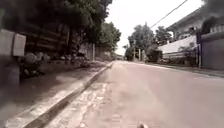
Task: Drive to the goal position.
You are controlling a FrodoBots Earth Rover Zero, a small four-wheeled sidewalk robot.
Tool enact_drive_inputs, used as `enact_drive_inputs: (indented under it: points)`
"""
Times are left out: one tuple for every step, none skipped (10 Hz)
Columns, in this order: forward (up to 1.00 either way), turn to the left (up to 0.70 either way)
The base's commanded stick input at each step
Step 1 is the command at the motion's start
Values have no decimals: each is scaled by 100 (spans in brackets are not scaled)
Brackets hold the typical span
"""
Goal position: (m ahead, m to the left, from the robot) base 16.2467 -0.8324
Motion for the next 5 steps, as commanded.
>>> enact_drive_inputs:
  points:
    - [70,0]
    - [70,0]
    - [70,0]
    - [70,0]
    - [70,0]
